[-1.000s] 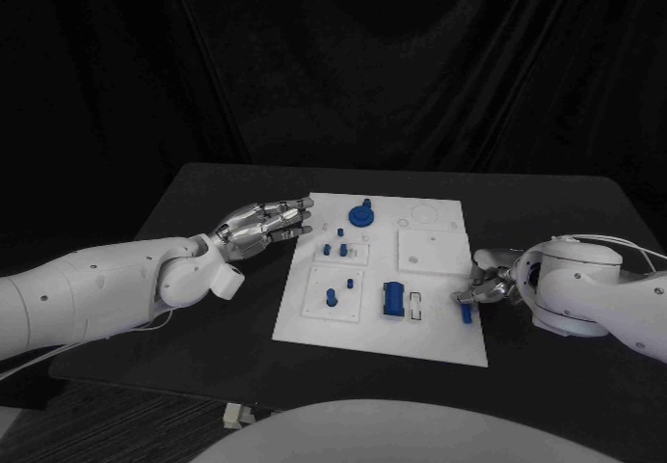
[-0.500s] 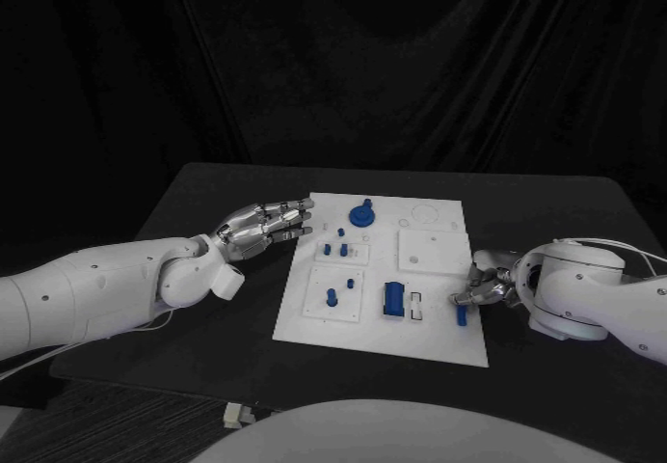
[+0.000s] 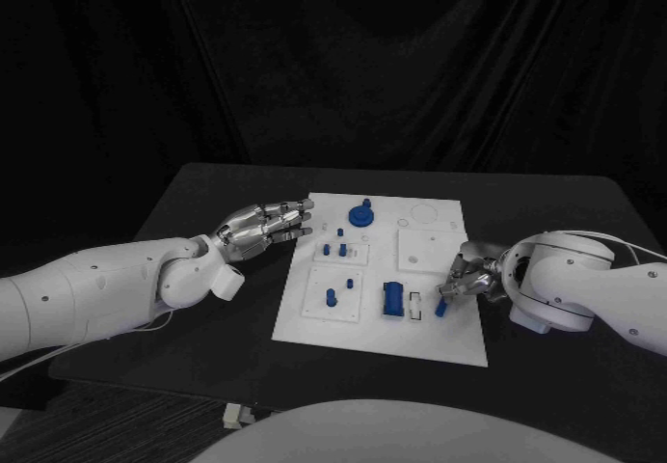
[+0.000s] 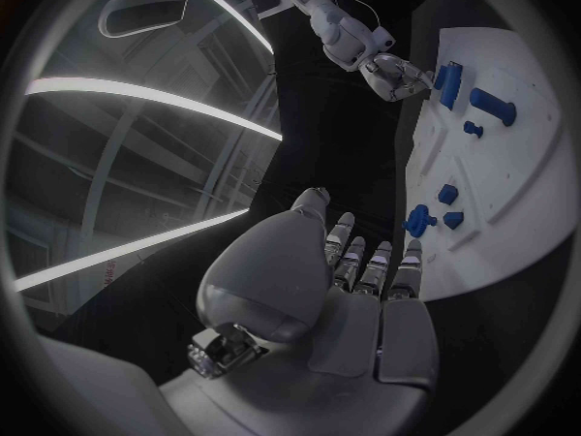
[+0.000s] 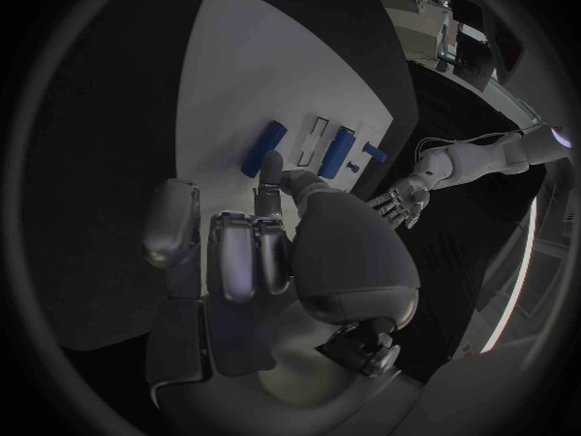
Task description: Assemble the parts on the task board
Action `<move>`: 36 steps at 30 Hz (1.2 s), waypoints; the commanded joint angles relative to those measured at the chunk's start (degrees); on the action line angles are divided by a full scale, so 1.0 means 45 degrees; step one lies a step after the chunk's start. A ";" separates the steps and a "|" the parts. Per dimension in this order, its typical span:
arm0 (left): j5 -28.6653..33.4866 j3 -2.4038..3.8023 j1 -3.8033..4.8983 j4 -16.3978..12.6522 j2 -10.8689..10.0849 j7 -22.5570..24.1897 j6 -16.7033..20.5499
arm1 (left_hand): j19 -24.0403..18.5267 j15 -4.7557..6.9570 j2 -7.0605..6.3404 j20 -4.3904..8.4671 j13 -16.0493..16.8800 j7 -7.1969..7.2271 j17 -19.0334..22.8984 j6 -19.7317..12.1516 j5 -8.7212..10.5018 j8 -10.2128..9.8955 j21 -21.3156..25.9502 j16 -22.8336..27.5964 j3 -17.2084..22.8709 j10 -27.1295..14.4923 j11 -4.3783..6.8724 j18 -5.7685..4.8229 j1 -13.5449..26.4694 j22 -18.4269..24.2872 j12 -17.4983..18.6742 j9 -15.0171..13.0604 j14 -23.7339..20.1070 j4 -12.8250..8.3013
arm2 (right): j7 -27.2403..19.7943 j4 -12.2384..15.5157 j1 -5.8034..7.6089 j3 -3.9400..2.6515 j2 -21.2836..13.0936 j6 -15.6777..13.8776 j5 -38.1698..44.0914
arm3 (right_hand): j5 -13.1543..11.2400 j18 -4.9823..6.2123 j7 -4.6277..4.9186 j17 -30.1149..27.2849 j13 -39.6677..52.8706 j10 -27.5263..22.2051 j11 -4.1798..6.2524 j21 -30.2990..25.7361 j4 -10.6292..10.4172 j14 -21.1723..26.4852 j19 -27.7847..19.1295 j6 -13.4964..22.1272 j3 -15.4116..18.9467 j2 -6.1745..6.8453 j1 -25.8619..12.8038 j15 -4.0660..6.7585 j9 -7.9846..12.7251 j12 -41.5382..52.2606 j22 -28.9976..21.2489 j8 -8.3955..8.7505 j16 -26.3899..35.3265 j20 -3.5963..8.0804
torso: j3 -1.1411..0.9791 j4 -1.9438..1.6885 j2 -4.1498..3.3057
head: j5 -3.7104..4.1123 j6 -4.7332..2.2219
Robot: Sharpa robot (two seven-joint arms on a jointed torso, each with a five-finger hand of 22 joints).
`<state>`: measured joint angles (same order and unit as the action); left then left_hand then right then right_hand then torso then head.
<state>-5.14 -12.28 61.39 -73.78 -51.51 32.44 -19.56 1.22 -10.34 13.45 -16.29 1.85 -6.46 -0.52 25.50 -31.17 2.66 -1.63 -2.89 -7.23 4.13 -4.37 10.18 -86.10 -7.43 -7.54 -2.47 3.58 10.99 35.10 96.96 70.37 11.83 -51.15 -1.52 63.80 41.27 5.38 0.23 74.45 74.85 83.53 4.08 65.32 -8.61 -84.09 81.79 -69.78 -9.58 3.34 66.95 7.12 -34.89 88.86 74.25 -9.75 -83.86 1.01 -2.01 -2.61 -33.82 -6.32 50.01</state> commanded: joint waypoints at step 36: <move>0.0017 0.0011 -0.0028 0.0010 0.0040 -0.0028 -0.0324 | 0.0173 -0.0027 -0.0004 -0.0039 -0.0041 -0.0055 -0.0142 0.0047 -0.0223 0.0004 0.0088 -0.0277 0.0487 -0.0037 -0.0168 -0.0053 -0.0102 -0.0049 -0.0215 -0.0053 -0.0169 -0.0069 | 0.0341 -0.1199 0.0150 0.0001 0.1040 0.1348 -0.0172 | -0.5772 -0.0089 0.0151 0.0726 0.3366 0.1437 -0.0099 -0.0309 -0.1676 -0.0828 0.0198 0.0138 0.1583 -0.0924 -0.3520 -0.0072 0.0427 0.0253 0.2016 0.0625 -0.0090 -0.0156 | 0.0002 -0.0008 0.0009 | -0.0003 -0.0002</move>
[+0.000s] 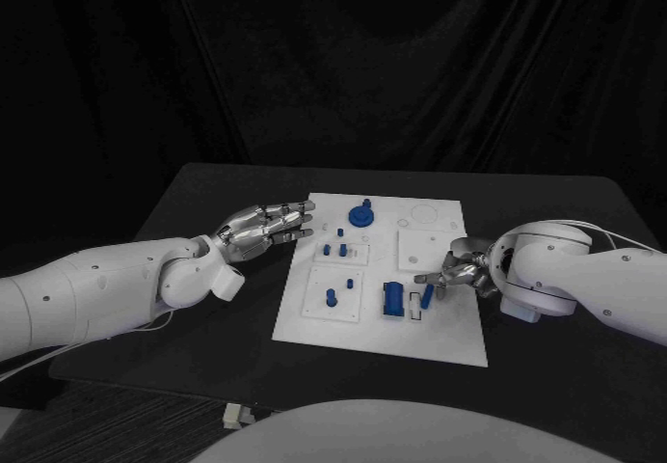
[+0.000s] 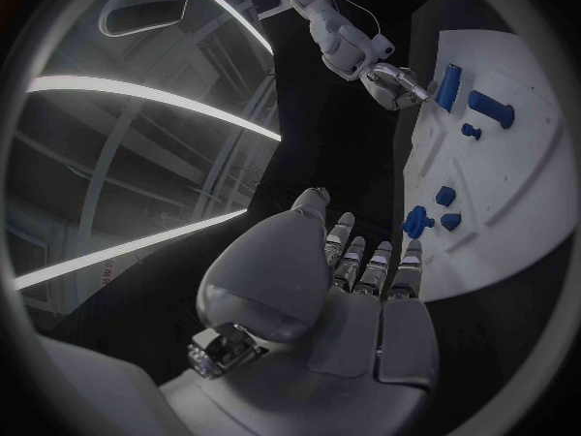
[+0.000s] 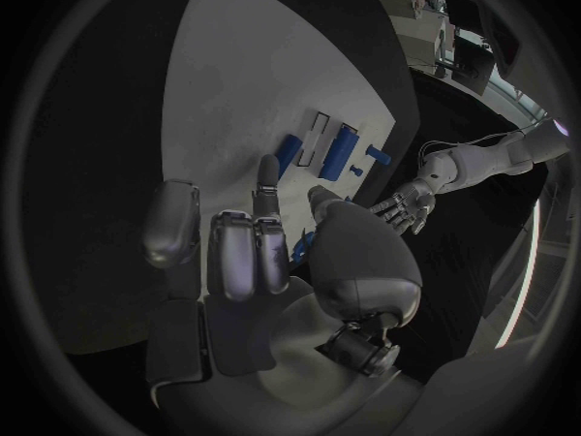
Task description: Assemble the parts on the task board
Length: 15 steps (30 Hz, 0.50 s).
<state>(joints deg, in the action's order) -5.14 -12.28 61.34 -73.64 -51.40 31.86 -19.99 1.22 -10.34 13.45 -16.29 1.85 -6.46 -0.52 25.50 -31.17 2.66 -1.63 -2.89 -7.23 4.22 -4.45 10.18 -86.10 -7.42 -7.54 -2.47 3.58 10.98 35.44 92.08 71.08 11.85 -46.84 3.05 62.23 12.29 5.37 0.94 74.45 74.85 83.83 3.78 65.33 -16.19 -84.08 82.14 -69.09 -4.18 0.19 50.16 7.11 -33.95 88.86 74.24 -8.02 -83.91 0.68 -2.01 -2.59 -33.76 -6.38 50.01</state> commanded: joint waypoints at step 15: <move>0.0017 0.0011 -0.0019 -0.0007 0.0032 -0.0050 -0.0310 | 0.0173 -0.0023 -0.0005 -0.0039 -0.0037 -0.0090 -0.0142 0.0069 -0.0232 0.0009 0.0088 -0.0280 0.0545 -0.0042 -0.0197 -0.0052 -0.0104 -0.0045 -0.0239 -0.0056 -0.0174 -0.0105 | 0.0312 -0.0512 -0.0077 -0.0005 0.0487 0.0439 0.0421 | 0.4228 -0.0027 0.0099 0.0408 0.3366 0.1371 -0.0135 -0.0724 0.0371 -0.0765 0.0041 0.0206 -0.0265 -0.0207 0.1222 -0.0139 0.0941 0.0252 0.1931 0.0707 0.0090 -0.0139 | 0.0001 -0.0013 -0.0014 | 0.0007 -0.0002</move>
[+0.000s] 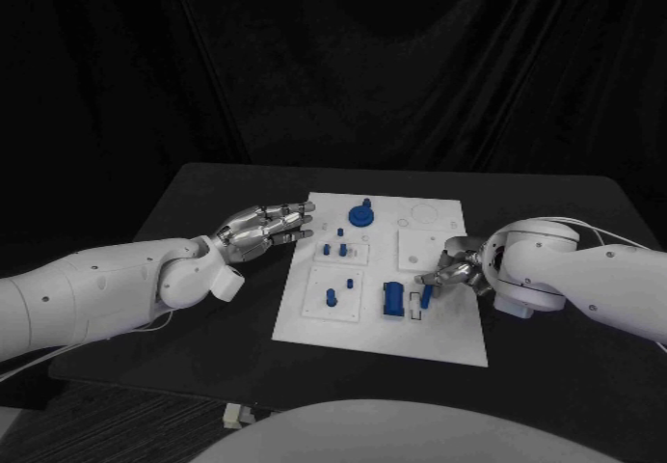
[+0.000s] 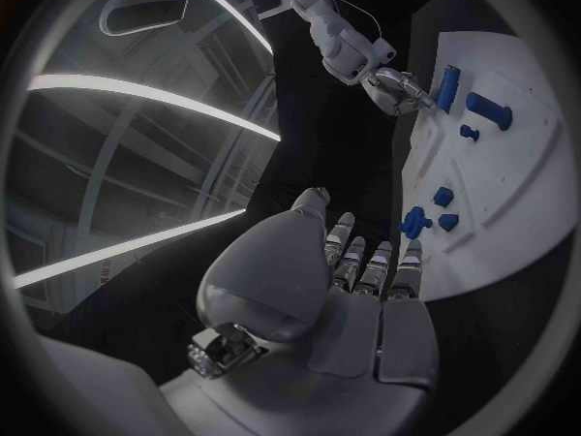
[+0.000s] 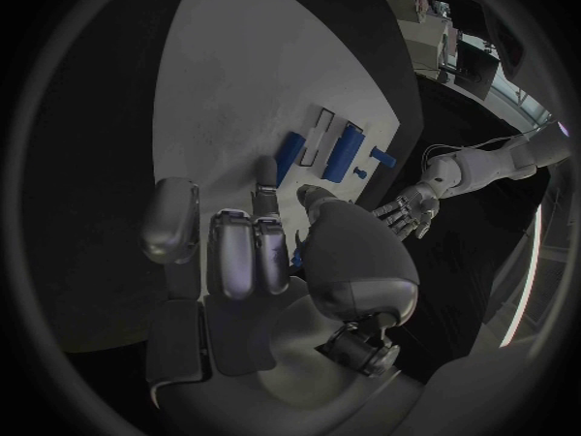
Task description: Assemble the parts on the task board
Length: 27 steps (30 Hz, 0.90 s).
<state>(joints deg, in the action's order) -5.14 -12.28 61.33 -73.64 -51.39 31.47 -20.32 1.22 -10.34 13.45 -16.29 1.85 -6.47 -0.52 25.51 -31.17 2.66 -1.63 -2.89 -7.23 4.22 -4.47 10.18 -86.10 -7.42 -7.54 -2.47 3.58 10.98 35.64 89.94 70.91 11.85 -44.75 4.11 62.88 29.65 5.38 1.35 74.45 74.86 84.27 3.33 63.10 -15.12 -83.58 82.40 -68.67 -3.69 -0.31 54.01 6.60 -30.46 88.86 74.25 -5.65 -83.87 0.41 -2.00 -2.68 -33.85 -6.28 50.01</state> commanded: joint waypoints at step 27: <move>0.0017 0.0011 -0.0022 0.0003 0.0038 -0.0144 -0.0398 | 0.0177 0.0024 -0.0047 -0.0034 -0.0018 -0.0223 -0.0147 0.0140 -0.0235 0.0026 0.0088 -0.0320 0.0700 0.0052 -0.0374 -0.0039 -0.0048 -0.0035 -0.0356 -0.0065 -0.0167 -0.0191 | 0.0354 0.0169 -0.0210 -0.0002 0.0420 0.0675 0.3145 | -0.2065 0.0045 -0.0047 0.0172 0.3366 0.1273 0.0003 -0.0829 0.1803 -0.0846 -0.0031 -0.0114 -0.1274 0.0424 0.1902 -0.0006 0.0738 0.0253 0.1820 0.0135 0.0221 -0.0084 | 0.0001 0.0017 0.0004 | -0.0135 -0.0002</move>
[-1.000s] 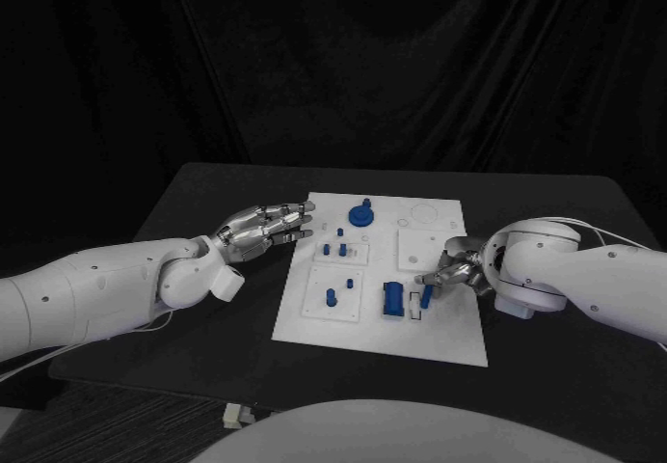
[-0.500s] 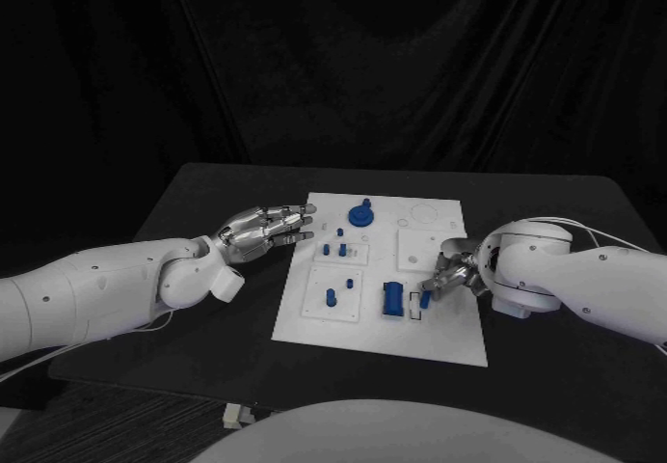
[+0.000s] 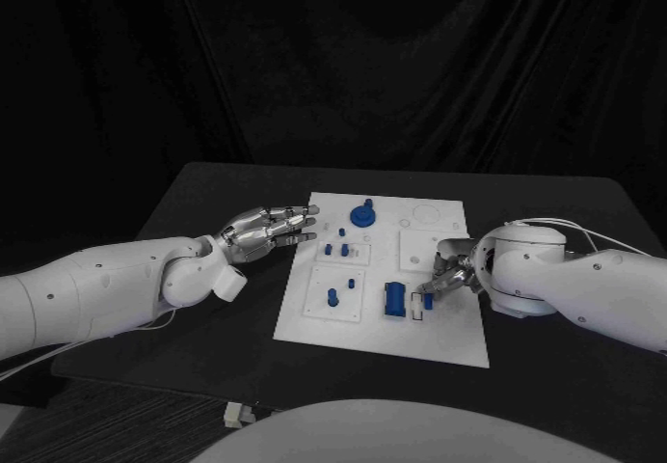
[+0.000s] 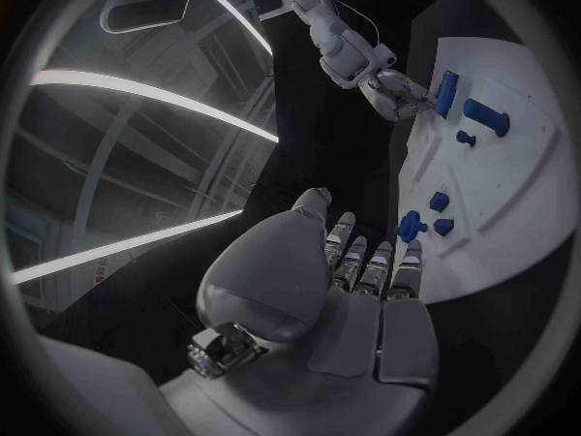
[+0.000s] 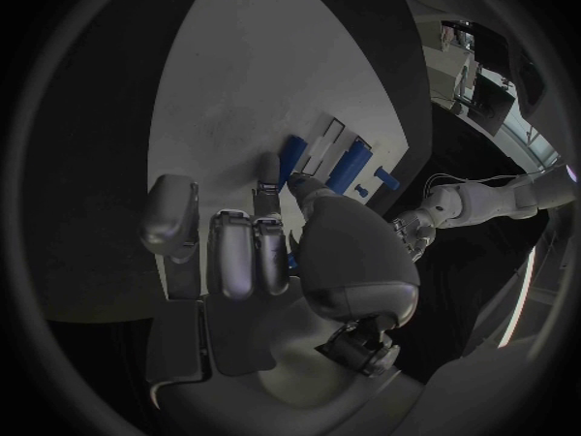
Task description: Assemble the parts on the task board
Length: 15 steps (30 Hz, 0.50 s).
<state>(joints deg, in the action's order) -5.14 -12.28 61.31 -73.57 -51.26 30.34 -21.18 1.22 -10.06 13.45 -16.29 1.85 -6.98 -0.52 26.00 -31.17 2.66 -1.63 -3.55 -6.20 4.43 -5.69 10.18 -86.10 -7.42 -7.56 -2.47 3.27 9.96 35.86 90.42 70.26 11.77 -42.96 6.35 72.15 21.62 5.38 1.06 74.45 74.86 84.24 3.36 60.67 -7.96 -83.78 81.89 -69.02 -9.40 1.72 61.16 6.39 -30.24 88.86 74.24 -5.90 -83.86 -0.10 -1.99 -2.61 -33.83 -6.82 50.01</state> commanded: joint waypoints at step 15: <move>0.0017 0.0011 -0.0020 0.0006 0.0024 0.0064 -0.0248 | 0.0177 -0.0038 -0.0046 -0.0034 -0.0019 -0.0110 -0.0147 0.0031 -0.0234 0.0026 0.0088 -0.0174 0.0472 0.0004 -0.0104 -0.0038 -0.0048 -0.0036 -0.0352 -0.0065 -0.0098 0.0035 | 0.0284 0.0694 -0.0083 0.0015 -0.0173 0.0057 0.2835 | 0.0148 0.0146 0.0373 0.0021 0.3365 0.1279 -0.0303 -0.1140 0.1393 -0.0754 -0.0151 0.0972 -0.0399 0.0369 0.1463 -0.0184 0.1319 0.0252 0.1651 0.0505 0.0316 -0.0132 | -0.0003 -0.0012 -0.0006 | 0.0023 -0.0002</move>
<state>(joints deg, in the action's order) -5.14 -12.28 61.30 -73.51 -51.25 30.17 -21.37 1.22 -10.06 13.45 -16.28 1.86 -6.99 -0.52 26.00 -31.17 2.66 -1.63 -3.55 -6.20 4.43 -5.69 10.18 -86.10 -7.42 -8.21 -2.47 3.27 9.96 35.99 93.27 70.10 11.79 -43.63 6.37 81.47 21.08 5.40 2.92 74.42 74.86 84.24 2.12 56.84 -2.50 -83.82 81.46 -67.09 -10.43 3.16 65.70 5.31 -26.29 88.86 74.25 -5.48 -83.85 -0.51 -1.99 -2.65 -33.82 -6.75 50.01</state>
